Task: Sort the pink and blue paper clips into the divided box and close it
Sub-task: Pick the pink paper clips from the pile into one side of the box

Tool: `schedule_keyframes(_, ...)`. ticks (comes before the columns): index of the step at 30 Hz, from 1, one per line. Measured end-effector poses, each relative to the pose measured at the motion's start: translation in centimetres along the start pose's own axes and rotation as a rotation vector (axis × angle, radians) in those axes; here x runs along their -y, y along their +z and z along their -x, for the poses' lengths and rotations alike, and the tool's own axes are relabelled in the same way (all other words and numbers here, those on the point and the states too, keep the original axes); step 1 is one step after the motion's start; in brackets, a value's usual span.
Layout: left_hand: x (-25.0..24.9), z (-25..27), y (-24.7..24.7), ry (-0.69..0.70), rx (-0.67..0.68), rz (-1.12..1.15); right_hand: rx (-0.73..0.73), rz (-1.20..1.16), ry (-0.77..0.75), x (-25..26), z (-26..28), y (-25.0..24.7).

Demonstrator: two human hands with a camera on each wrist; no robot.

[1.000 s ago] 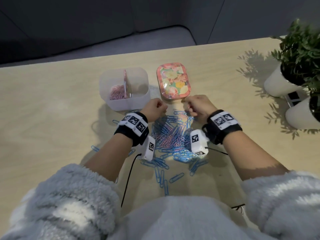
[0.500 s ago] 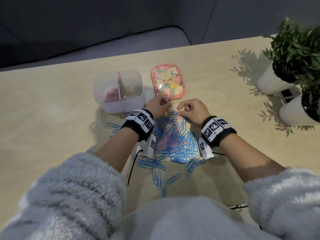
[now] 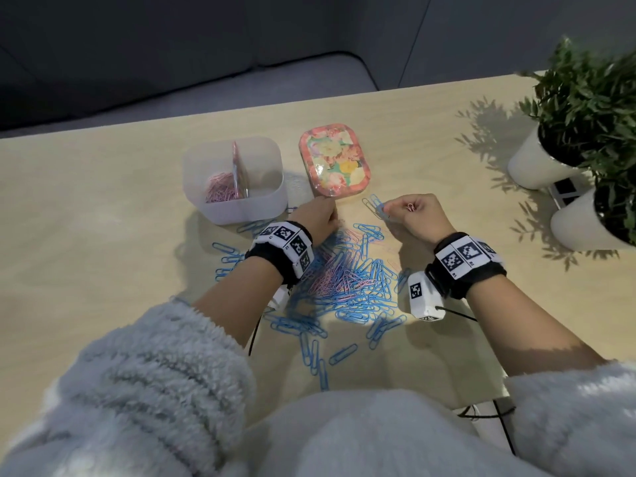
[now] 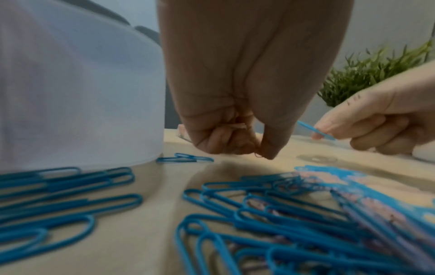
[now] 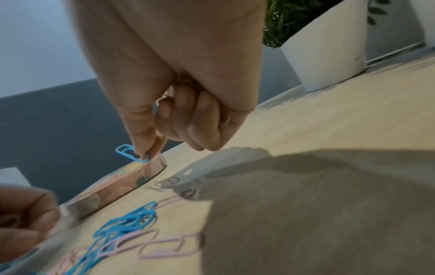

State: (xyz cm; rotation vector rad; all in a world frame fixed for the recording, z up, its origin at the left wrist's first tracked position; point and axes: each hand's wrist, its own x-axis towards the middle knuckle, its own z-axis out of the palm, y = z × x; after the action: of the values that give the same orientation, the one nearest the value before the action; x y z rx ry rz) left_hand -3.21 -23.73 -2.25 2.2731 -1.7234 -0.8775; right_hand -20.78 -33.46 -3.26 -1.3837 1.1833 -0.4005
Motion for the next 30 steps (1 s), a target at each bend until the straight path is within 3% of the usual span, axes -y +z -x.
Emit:
schedule_keyframes(3, -0.2, 2.2, -1.2, 0.003, -0.176, 0.132, -0.031, 0.025, -0.001, 0.4, 0.2, -0.2)
schedule_keyframes(6, 0.0, 4.7, -4.0, -0.020, -0.448, 0.241, -0.146, 0.130, 0.012, -0.1, -0.4, -0.8)
schedule_keyframes(8, 1.3, 5.8, -6.3, -0.112, -0.622, 0.282, -0.210, 0.191, 0.019, -0.5, -0.6, -1.4)
schedule_keyframes(11, 5.0, 6.6, -8.7, -0.293, -0.816, 0.243, -0.236, 0.461, 0.005, -0.8, -0.1, -1.8)
schedule_keyframes(13, 7.5, 6.7, -9.5, -0.432, -0.809, 0.216, -0.199, 0.602, -0.036, -0.9, 0.5, -1.5)
schedule_keyframes(15, 9.4, 6.3, -9.8, -0.558, -0.694, 0.211, -0.109, 0.677, -0.099, -0.6, 1.0, -0.8)
schedule_keyframes(17, 10.4, 5.7, -9.6, -0.597, -0.577, 0.170, -0.088, 0.768, -0.129, -0.5, 1.1, -0.1)
schedule_keyframes(22, 10.1, 4.6, -9.6, -0.570, -0.458, 0.071, -0.107, 0.779, -0.091, 0.2, 0.5, 0.9)
schedule_keyframes(24, 8.9, 4.9, -9.6, -0.504, -0.524, 0.028, -0.041, 0.629, -0.020, 0.0, 0.0, 0.6)
schedule_keyframes(27, 5.6, 5.8, -8.9, -0.228, -0.795, -0.077, -0.060, 0.215, 0.063, -0.6, -0.1, -0.2)
schedule_keyframes(28, 4.2, 5.9, -8.3, -0.101, -0.829, -0.105, -0.068, 0.086, 0.085, -0.8, -0.1, -0.5)
schedule_keyframes(30, 1.5, 5.7, -6.2, 0.133, -0.757, -0.134, -0.074, -0.119, 0.146, -0.9, 0.3, -1.0)
